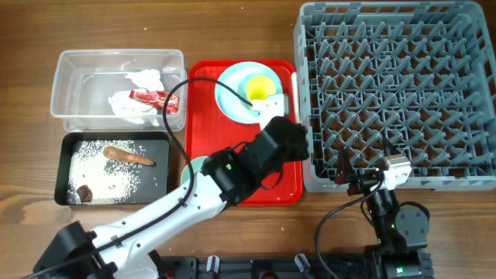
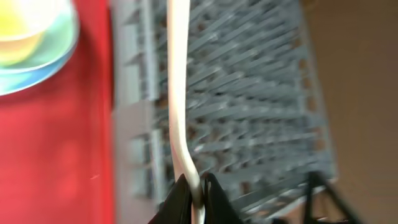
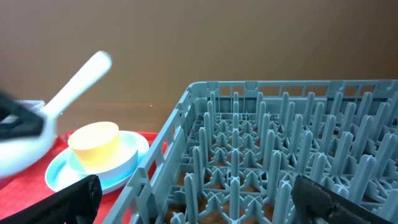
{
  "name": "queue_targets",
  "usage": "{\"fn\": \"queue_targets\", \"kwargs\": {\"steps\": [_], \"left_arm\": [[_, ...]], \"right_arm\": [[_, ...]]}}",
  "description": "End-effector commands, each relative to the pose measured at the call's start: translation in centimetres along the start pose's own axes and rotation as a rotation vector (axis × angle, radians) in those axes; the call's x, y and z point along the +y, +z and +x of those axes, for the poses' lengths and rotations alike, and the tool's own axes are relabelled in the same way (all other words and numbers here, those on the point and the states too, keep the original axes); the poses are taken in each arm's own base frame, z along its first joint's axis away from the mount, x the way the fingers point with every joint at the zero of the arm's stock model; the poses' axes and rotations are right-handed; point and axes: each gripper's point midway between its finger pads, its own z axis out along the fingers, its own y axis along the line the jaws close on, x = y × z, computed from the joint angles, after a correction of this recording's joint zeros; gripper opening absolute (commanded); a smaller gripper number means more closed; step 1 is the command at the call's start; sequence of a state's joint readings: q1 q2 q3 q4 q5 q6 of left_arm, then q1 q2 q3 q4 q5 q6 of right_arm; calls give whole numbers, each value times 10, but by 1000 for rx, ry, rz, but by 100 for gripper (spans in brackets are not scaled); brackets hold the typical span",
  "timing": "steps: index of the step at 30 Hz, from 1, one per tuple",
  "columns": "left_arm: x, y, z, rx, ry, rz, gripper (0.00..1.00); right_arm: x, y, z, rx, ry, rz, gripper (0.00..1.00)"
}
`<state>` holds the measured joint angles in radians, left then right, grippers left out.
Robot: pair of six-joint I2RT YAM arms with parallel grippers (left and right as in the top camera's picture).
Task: Sort waste into correct bins and load items into the dishwasher rack
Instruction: 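Carry the white spoon with the left gripper into the dish rack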
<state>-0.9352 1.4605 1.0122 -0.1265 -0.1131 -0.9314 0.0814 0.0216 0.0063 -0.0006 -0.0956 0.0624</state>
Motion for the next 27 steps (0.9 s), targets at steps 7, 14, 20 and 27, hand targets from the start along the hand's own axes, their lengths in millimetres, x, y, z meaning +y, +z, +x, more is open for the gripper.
{"fn": "queue_targets", "kwargs": {"steps": [7,14,20,27], "left_arm": [[1,66,18,-3,-75,62,6],[4,80,24,-9,-72,65,19],[-31,47,-1,-53,49,150,31],[113,-111,-48,25,28,-397,38]], "right_arm": [[-3,0,-2,-8,-8,14,100],[-3,0,-2,-8,-8,14,100],[-3,0,-2,-8,-8,14,100],[-3,0,-2,-9,-8,14,100]]}}
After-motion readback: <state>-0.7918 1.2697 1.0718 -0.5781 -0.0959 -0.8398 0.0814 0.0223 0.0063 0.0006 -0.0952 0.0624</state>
